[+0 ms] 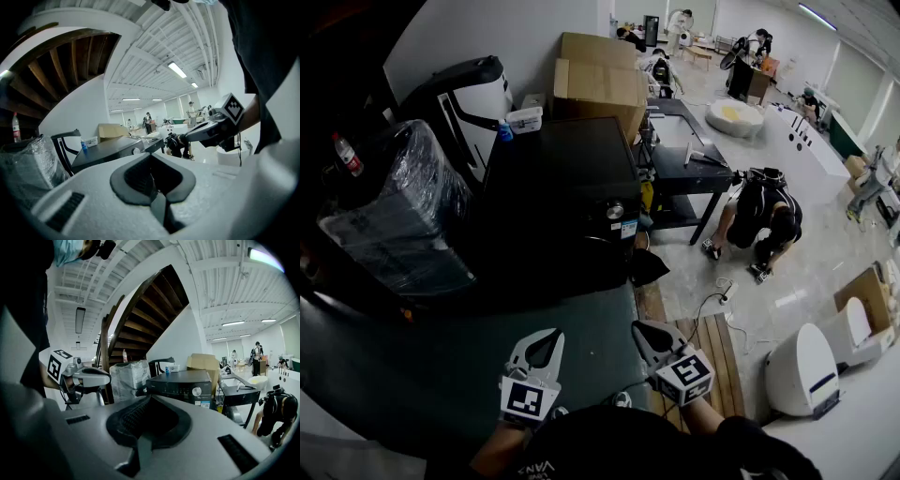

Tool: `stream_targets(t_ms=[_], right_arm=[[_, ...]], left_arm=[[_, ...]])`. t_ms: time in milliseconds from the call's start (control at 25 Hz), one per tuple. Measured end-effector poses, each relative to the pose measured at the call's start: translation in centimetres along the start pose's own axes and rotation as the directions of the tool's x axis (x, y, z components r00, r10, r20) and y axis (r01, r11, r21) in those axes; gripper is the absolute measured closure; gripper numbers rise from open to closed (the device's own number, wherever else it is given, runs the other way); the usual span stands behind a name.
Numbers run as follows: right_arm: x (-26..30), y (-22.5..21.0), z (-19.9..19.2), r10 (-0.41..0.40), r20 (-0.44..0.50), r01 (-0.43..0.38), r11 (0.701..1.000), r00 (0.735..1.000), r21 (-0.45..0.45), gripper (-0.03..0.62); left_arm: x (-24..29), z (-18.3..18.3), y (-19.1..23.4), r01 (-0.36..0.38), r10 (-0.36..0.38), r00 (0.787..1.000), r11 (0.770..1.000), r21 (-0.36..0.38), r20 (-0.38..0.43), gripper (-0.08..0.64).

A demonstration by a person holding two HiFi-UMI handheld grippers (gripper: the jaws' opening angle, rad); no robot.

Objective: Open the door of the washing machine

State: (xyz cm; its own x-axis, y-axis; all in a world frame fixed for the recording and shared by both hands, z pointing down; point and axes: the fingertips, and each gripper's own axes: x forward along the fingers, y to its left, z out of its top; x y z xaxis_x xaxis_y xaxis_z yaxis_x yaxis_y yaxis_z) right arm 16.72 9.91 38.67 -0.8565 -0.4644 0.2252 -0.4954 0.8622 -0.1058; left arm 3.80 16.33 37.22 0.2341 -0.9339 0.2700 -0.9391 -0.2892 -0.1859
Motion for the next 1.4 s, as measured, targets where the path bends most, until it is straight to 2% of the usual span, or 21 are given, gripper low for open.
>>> stream_targets(t_ms=[240,440,520,600,680,720,760,800,880,1040,1400], right_arm=[[0.4,-0.2,-0.2,0.032,-0.003,-0.032,0.999,0.999,-0.011,0.588],[0.4,-0.8,-0.4,0.059,-0.004,-0.06,0.997,0.998,-0.05,0.58],[0.5,-1.8,-1.0,0.048,-0.024,-0.048,0.998,0.999,-0.034,0.474],[0.7,-2.8,-1.4,0.042,-0.031,-0.042,0.999,0.999,-0.019,0.457],[1.2,-3.5,-1.6,0.049,-0.036,-0.05,0.999,0.998,-0.006,0.452],[1.4,-3.8,-1.7,0.05,-0.042,-0.051,0.999,0.998,-0.003,0.44],[1.8,-4.1,-1.8,0.048,-0.047,-0.048,0.999,0.998,-0.002,0.426],[2.2,-4.4,-1.9,0.043,-0.053,-0.043,0.999,0.998,-0.002,0.417],[3.2,-4.9,-2.3,0.032,-0.068,-0.032,0.999,0.997,-0.002,0.408],[6.2,-5.8,-2.9,0.001,-0.095,-0.001,1.0,0.995,-0.005,0.396],[15.4,-6.2,-2.8,-0.133,-0.148,0.132,0.991,0.98,-0.011,0.348]], left_arm=[[0.8,0.0,-0.4,-0.004,0.005,1.0,1.0,-0.014,0.016,0.543],[1.6,-0.5,-1.3,-0.037,0.037,0.999,0.997,-0.066,0.004,0.541],[2.0,-0.9,-1.5,-0.056,0.056,0.998,0.995,-0.083,-0.008,0.54],[2.3,-1.6,-1.4,-0.078,0.077,0.997,0.994,-0.081,-0.024,0.538],[2.8,-2.0,-0.8,-0.095,0.094,0.995,0.994,-0.046,-0.031,0.534],[3.1,-2.2,-0.5,-0.097,0.096,0.995,0.995,-0.04,-0.034,0.506],[3.4,-2.5,-0.2,-0.093,0.091,0.995,0.994,-0.052,-0.041,0.442],[3.7,-2.9,0.0,-0.088,0.084,0.995,0.993,-0.078,-0.051,0.411],[4.3,-3.7,0.9,-0.08,0.074,0.995,0.992,-0.101,-0.062,0.41],[5.7,-4.9,3.9,-0.062,0.056,0.996,0.995,-0.082,-0.075,0.397],[10.0,-7.5,13.7,0.077,-0.082,0.991,0.996,-0.051,-0.11,0.38]])
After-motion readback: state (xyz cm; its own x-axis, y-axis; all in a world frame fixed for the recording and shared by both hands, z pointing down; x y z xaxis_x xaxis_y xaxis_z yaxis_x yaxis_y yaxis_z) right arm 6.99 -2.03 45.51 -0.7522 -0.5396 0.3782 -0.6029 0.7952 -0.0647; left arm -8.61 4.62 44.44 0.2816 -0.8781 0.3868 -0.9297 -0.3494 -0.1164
